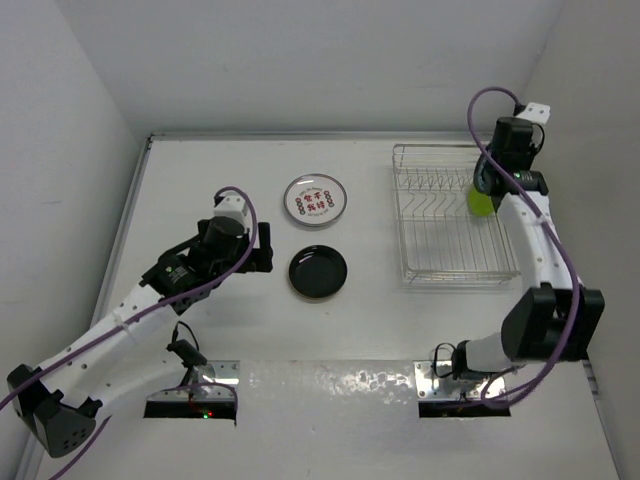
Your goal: Unload the plates from the dish rack
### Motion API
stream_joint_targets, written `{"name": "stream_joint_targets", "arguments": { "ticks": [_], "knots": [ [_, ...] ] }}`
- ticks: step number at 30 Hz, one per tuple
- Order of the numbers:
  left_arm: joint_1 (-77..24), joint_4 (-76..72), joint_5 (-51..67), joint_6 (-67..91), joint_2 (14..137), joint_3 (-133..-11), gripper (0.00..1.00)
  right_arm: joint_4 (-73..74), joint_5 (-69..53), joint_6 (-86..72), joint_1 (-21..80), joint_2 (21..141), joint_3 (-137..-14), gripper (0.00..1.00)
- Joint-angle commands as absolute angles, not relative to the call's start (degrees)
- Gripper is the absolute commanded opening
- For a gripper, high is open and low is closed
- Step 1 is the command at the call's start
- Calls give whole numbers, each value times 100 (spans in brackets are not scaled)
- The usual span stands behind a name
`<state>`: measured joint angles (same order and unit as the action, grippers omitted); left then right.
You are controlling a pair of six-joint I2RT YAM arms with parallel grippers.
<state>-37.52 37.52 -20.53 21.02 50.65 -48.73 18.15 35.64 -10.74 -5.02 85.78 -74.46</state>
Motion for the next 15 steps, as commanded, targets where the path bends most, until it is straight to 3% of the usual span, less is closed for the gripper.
{"name": "stream_joint_targets", "arguments": {
  "ticks": [1,6,9,15],
  "knots": [
    [-3665,3542,-2075,1995,4904,-4922,100,1801,3428,-1590,-291,7710,-7279,0],
    [-3428,3296,-1408,1986,4624,-5001,100,1960,2876,-1582,675,6823,-6856,0],
    [-3428,2867,-565,2126,4264,-4966,100,1978,1744,-1591,1133,6557,-6444,0],
    [-3436,1558,657,2750,4077,-4536,100,717,-2120,-2730,1353,6118,-4943,0]
  ]
}}
